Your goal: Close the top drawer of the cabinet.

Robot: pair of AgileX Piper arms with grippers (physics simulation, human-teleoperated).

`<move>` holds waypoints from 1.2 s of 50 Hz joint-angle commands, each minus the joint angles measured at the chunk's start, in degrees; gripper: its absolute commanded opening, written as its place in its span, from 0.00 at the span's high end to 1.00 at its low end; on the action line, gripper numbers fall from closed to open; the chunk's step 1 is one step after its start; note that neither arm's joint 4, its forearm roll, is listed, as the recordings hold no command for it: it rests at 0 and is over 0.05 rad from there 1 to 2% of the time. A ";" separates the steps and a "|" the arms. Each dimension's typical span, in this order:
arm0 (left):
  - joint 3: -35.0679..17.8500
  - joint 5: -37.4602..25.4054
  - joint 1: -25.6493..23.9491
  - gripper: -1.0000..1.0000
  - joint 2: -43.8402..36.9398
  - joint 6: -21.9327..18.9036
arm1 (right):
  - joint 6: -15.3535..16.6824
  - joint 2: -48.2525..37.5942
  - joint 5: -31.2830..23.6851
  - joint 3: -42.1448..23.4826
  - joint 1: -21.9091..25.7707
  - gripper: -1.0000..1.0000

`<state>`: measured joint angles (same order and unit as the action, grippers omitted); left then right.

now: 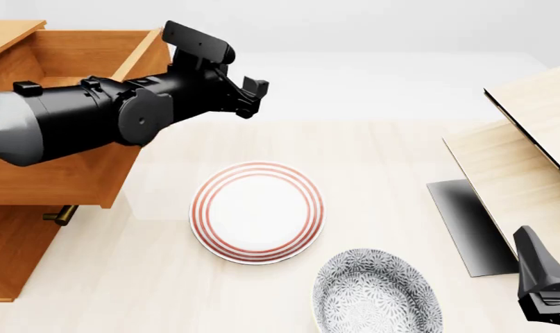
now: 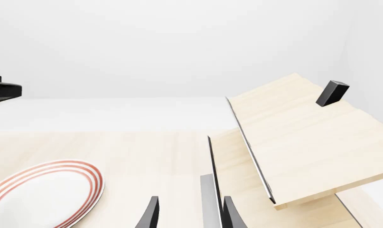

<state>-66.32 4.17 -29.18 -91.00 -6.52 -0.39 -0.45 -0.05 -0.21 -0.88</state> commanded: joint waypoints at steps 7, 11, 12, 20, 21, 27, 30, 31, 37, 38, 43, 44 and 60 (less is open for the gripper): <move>0.37 2.43 3.01 0.00 -4.90 3.17 | 0.02 0.02 0.00 0.00 0.00 0.00; -0.39 2.64 4.37 0.00 -6.75 3.83 | 0.01 0.02 0.00 0.00 0.01 0.00; -0.50 2.60 4.53 0.00 -6.96 4.10 | 0.00 0.01 0.00 0.00 0.00 0.00; 1.09 3.94 10.31 0.00 -7.68 5.36 | 0.01 0.00 0.00 0.00 0.00 0.00; 1.14 4.02 10.47 0.00 -7.80 5.43 | 0.00 0.00 0.00 0.00 0.01 0.00; 1.62 4.31 11.06 0.00 -7.63 5.49 | -0.01 -0.01 0.00 0.00 0.00 0.00; 1.98 4.48 11.57 0.00 -7.41 5.40 | 0.00 0.01 0.00 0.00 0.00 0.00; 2.03 4.48 11.63 0.00 -7.41 5.49 | 0.00 -0.01 0.00 0.00 0.00 0.00; 2.72 4.77 12.44 0.00 -6.83 5.61 | -0.01 -0.01 0.00 0.00 0.00 0.00; 2.86 4.85 12.61 0.00 -6.74 5.58 | 0.00 0.01 0.00 0.00 0.01 0.00; 3.27 5.10 13.27 0.00 -6.62 5.82 | 0.00 -0.01 0.00 0.00 0.01 0.00; 3.43 5.20 13.45 0.00 -6.56 5.91 | -0.01 -0.01 0.00 0.00 -0.01 0.00; 4.79 5.75 15.77 0.00 -5.49 6.15 | 0.00 0.00 0.00 0.00 0.01 0.00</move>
<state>-62.55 9.58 -15.04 -96.97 -0.57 -0.39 -0.45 -0.05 -0.21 -0.88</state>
